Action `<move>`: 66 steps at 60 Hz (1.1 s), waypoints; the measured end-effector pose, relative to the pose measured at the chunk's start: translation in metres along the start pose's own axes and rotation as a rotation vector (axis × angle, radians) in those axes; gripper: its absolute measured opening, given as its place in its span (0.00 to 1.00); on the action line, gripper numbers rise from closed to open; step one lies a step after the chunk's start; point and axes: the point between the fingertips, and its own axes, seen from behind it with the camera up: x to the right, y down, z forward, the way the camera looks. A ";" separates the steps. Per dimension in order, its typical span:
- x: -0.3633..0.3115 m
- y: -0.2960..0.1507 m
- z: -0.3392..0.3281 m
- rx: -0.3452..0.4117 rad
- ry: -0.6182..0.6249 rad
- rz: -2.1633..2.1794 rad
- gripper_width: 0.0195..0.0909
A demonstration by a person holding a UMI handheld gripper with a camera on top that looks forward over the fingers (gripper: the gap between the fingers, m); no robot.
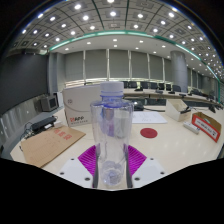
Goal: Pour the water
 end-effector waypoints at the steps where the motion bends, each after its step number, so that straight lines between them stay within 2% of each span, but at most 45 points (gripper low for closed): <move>1: 0.001 -0.001 -0.001 0.000 0.003 0.000 0.26; 5: 0.006 -0.008 -0.005 0.001 0.019 -0.023 0.19; 6: 0.008 -0.010 -0.005 -0.001 0.022 -0.033 0.14; 13: 0.027 -0.026 -0.010 -0.007 0.070 -0.086 0.14; 22: 0.089 -0.061 -0.009 -0.010 0.168 -0.187 0.14; 40: 0.206 -0.172 0.053 0.016 0.385 -0.734 0.14; 51: 0.218 -0.221 0.111 0.051 0.469 -1.185 0.15; 59: 0.201 -0.221 0.152 0.067 0.438 -1.448 0.15; 66: 0.180 -0.217 0.175 0.110 0.419 -1.669 0.15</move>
